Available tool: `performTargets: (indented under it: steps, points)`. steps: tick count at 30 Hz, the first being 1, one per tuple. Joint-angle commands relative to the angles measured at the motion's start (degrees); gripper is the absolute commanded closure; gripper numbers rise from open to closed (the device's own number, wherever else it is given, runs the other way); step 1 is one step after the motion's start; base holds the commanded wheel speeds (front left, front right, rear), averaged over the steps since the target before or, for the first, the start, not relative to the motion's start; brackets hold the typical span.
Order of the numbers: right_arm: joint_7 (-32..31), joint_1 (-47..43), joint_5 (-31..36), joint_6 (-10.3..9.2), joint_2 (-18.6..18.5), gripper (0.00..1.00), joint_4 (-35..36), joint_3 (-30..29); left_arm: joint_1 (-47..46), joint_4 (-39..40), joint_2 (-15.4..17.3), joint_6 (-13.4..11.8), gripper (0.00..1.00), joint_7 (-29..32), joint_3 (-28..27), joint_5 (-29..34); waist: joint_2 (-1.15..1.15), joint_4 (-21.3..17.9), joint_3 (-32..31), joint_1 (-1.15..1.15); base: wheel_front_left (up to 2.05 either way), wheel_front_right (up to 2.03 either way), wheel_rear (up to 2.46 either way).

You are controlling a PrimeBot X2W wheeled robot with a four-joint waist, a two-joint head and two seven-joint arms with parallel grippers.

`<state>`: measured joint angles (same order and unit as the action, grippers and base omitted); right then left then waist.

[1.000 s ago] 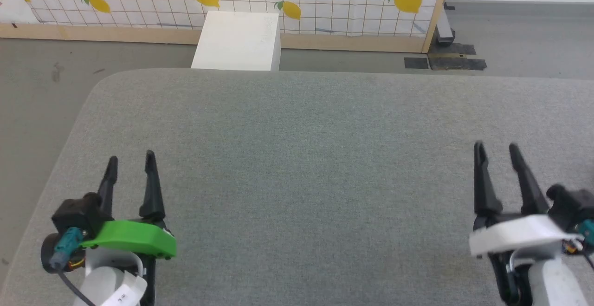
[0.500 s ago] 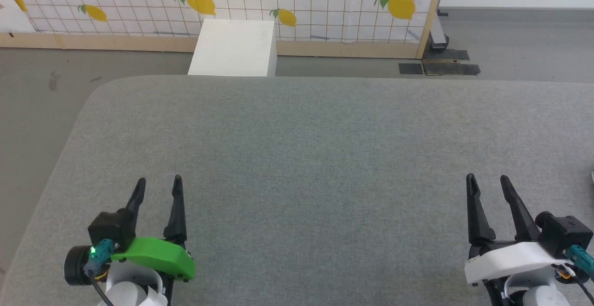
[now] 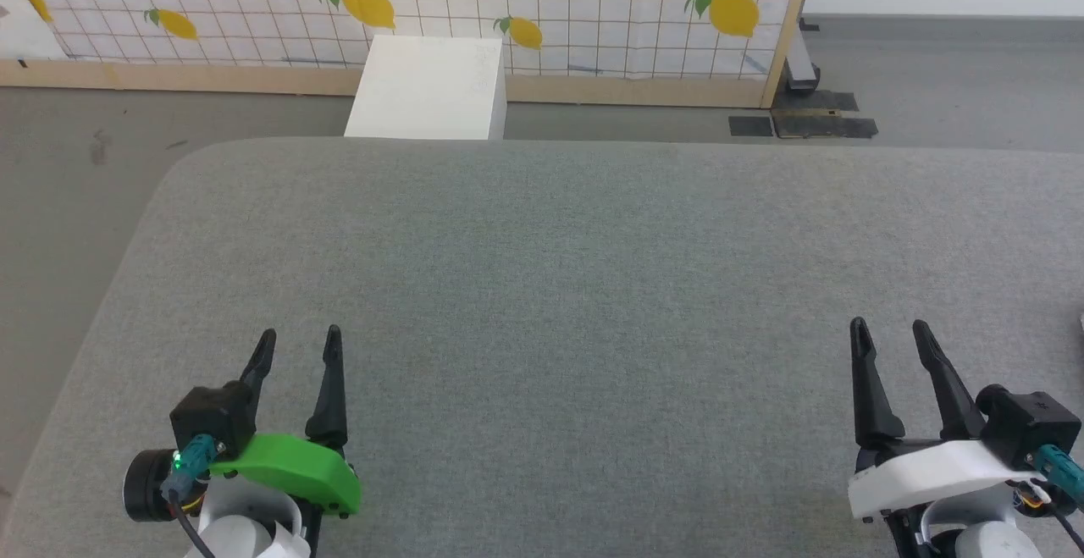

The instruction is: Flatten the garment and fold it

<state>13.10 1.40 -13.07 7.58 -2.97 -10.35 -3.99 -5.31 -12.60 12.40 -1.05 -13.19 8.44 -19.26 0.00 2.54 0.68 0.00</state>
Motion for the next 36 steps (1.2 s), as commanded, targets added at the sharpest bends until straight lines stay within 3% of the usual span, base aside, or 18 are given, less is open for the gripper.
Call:
performTargets:
  steps: [1, 22, 23, 36]
  points:
    - [-0.18, -0.71, 0.03, -0.09, 0.09, 0.0, 0.27, 0.02, 0.54, 0.08, 0.09, 0.2, 0.0, 0.02, 0.01, -0.3, 0.0, -0.05, 0.15, 0.0, 0.0, 0.0, 0.0]
    - [0.21, -0.13, -0.52, -0.09, 0.09, 0.0, -0.76, 0.19, -0.37, -0.66, 0.42, 0.41, 0.0, -0.3, 0.63, -1.48, 0.0, 0.08, 0.57, 0.0, 0.0, 0.0, 0.0]
    - [0.01, -0.02, -0.25, 0.0, 0.0, 1.0, -0.69, 0.13, -0.05, -0.51, 0.08, 0.11, 1.0, -0.02, 0.57, -1.17, 0.0, 0.08, 0.57, 0.0, 0.0, 0.0, 0.0]
    - [-0.92, -0.11, 0.69, -0.01, 0.0, 1.0, 0.09, 0.34, 0.33, 0.42, -0.62, 0.19, 1.0, 0.94, -0.07, 0.29, 0.0, -0.11, 0.49, 0.01, 0.0, 0.0, 0.0]
